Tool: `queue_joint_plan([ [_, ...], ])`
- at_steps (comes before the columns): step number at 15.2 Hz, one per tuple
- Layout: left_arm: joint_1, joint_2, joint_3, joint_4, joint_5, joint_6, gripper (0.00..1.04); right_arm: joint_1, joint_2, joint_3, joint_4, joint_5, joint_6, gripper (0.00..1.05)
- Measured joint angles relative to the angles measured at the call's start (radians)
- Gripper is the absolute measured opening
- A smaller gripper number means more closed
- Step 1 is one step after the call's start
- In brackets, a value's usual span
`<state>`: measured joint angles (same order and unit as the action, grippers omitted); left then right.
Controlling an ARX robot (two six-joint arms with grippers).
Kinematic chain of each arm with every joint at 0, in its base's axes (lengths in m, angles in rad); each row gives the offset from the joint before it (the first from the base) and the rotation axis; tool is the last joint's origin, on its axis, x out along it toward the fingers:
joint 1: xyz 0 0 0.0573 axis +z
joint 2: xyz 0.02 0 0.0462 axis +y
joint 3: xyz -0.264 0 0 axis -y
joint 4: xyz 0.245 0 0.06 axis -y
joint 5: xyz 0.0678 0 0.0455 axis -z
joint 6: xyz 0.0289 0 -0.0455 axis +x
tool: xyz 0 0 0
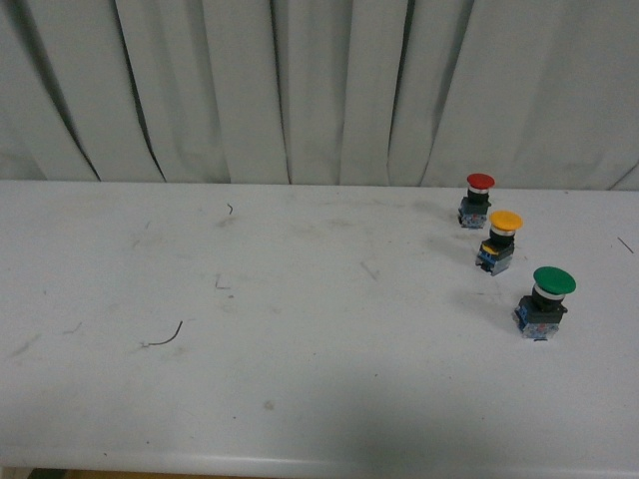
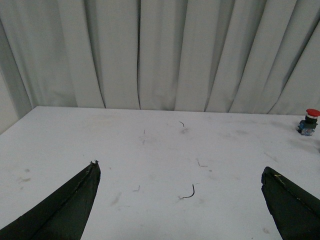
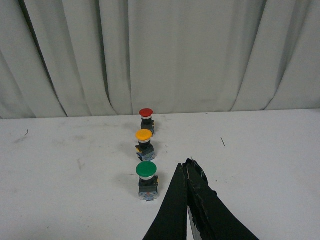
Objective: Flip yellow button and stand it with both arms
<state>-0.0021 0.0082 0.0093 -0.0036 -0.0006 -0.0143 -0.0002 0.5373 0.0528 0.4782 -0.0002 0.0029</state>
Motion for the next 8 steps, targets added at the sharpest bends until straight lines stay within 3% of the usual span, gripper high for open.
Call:
queue_joint_plan([
  [8, 0.000, 0.000, 0.000, 0.000, 0.000, 0.000, 0.98, 0.000, -0.211, -0.042, -0.153, 0.000, 0.000, 0.02],
])
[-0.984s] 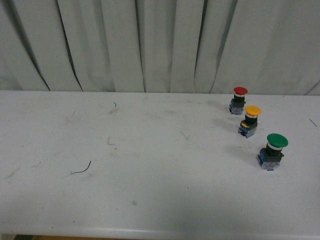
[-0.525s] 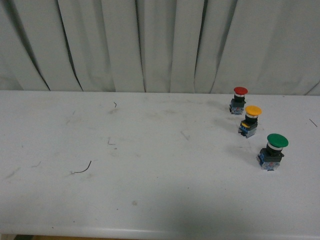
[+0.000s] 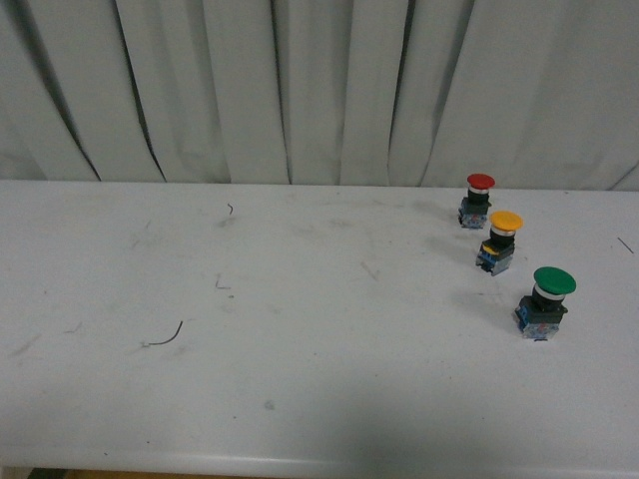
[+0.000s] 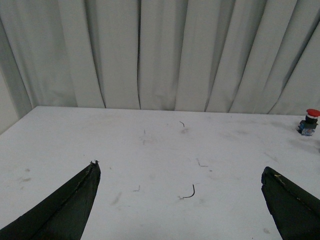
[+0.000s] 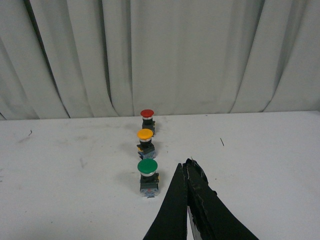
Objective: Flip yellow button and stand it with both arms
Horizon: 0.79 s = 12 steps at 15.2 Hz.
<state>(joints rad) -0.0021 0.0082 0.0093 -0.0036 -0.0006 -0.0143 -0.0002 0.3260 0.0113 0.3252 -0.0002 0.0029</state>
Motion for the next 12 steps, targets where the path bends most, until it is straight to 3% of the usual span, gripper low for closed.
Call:
queue_joint_plan([
  [9, 0.000, 0.000, 0.000, 0.000, 0.000, 0.000, 0.98, 0.000, -0.155, 0.000, -0.156, 0.000, 0.000, 0.02],
  [11, 0.000, 0.000, 0.000, 0.000, -0.001, 0.000, 0.98, 0.000, -0.306, 0.000, -0.332, 0.000, 0.000, 0.02],
  [12, 0.000, 0.000, 0.000, 0.000, 0.000, 0.000, 0.98, 0.000, -0.323, 0.004, -0.310, 0.000, 0.000, 0.02],
])
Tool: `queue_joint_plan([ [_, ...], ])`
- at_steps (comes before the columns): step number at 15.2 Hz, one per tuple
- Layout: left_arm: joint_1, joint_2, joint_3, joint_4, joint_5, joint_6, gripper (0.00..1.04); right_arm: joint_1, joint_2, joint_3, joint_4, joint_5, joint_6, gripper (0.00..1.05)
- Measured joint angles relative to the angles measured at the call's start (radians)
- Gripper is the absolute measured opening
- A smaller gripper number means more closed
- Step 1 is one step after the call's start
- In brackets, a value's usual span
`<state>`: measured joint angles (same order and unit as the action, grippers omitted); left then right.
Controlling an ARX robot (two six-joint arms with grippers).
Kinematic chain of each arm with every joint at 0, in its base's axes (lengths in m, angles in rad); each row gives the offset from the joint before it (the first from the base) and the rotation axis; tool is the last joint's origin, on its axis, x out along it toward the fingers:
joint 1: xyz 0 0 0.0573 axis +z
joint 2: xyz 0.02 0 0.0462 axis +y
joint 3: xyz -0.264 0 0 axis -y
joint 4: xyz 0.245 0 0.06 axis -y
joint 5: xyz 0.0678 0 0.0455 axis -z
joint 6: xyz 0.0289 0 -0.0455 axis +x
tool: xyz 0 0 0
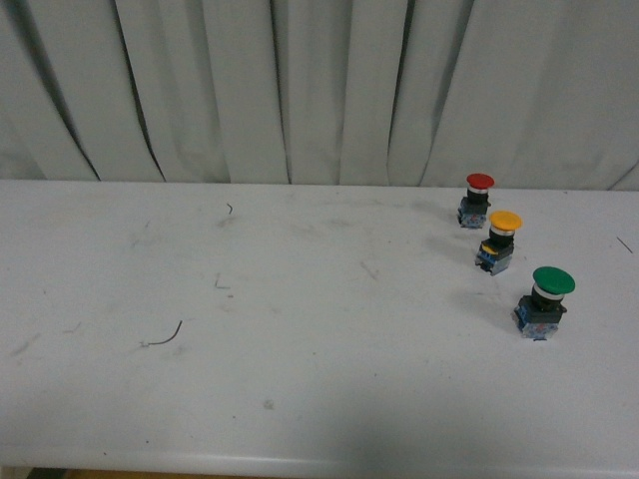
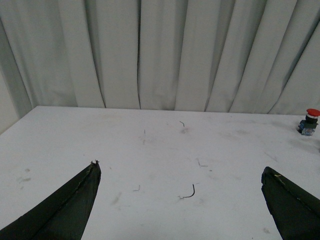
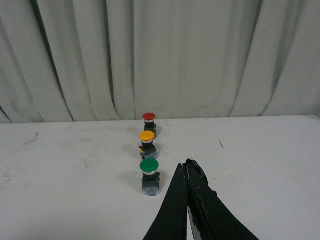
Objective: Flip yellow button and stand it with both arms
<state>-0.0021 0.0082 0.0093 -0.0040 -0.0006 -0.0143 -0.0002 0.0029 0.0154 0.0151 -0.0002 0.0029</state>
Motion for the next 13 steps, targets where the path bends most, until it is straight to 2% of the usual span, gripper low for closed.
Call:
queue_joint_plan([
  [4, 0.000, 0.000, 0.000, 0.001, 0.000, 0.000, 0.98, 0.000, 0.001, -0.004, -0.018, 0.000, 0.000, 0.02],
  [5, 0.000, 0.000, 0.000, 0.001, 0.000, 0.000, 0.98, 0.000, 0.001, -0.004, -0.019, 0.000, 0.000, 0.08],
  [7, 0.000, 0.000, 0.000, 0.001, 0.000, 0.000, 0.98, 0.000, 0.001, -0.004, -0.019, 0.000, 0.000, 0.26],
  [9, 0.000, 0.000, 0.000, 0.001, 0.000, 0.000, 0.98, 0.000, 0.001, -0.004, -0.019, 0.000, 0.000, 0.50],
  [10, 0.000, 0.000, 0.000, 0.001, 0.000, 0.000, 0.98, 0.000, 0.001, -0.004, -0.019, 0.000, 0.000, 0.58],
  [11, 0.000, 0.000, 0.000, 0.001, 0.000, 0.000, 0.98, 0.000, 0.001, -0.004, -0.019, 0.000, 0.000, 0.94],
  [13, 0.000, 0.000, 0.000, 0.001, 0.000, 0.000, 0.98, 0.000, 0.001, -0.004, -0.018, 0.000, 0.000, 0.98],
])
